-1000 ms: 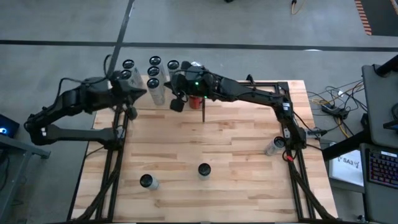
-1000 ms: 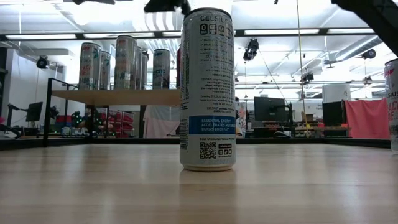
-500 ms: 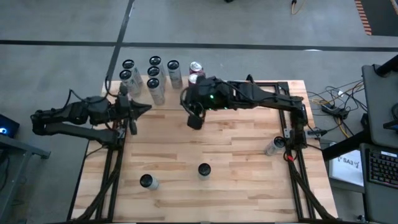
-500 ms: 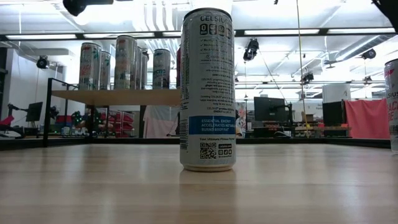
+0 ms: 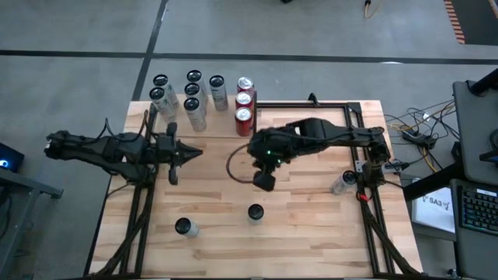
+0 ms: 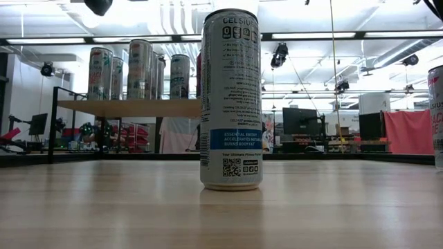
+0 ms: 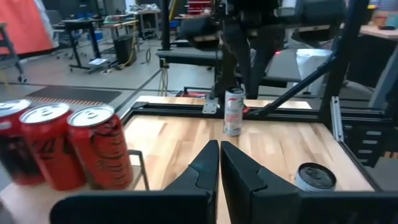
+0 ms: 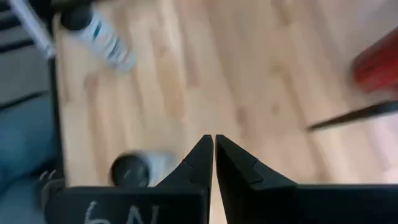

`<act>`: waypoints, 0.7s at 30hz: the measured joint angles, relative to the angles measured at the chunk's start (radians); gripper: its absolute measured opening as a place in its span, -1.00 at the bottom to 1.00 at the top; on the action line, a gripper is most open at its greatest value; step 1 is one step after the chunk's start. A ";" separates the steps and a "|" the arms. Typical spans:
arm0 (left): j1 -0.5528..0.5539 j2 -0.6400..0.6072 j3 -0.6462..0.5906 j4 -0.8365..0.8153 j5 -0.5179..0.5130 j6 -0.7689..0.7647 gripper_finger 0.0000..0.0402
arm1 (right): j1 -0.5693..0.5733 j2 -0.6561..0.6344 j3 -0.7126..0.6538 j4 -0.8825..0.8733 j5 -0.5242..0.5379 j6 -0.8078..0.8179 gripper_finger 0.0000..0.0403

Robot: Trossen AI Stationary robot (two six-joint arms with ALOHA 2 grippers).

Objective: Place canned beverage on shelf
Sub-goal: Put the white pink soda can on the shelf aligned with the other white pink soda cans

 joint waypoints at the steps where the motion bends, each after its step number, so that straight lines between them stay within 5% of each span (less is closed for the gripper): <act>1: -0.007 0.004 0.000 0.005 0.000 0.002 -1.00 | 0.009 0.004 0.000 -0.017 -0.022 0.013 -0.95; 8: -0.034 0.017 0.053 0.010 0.000 0.002 -1.00 | 0.087 0.021 0.000 -0.143 -0.196 0.149 -0.95; 13: -0.037 0.015 0.088 0.009 0.000 0.003 -1.00 | 0.127 0.021 -0.004 -0.282 -0.199 0.305 -0.96; 21: -0.037 0.024 0.094 0.006 0.000 0.056 -1.00 | 0.132 -0.026 -0.071 -0.276 -0.199 0.389 -0.96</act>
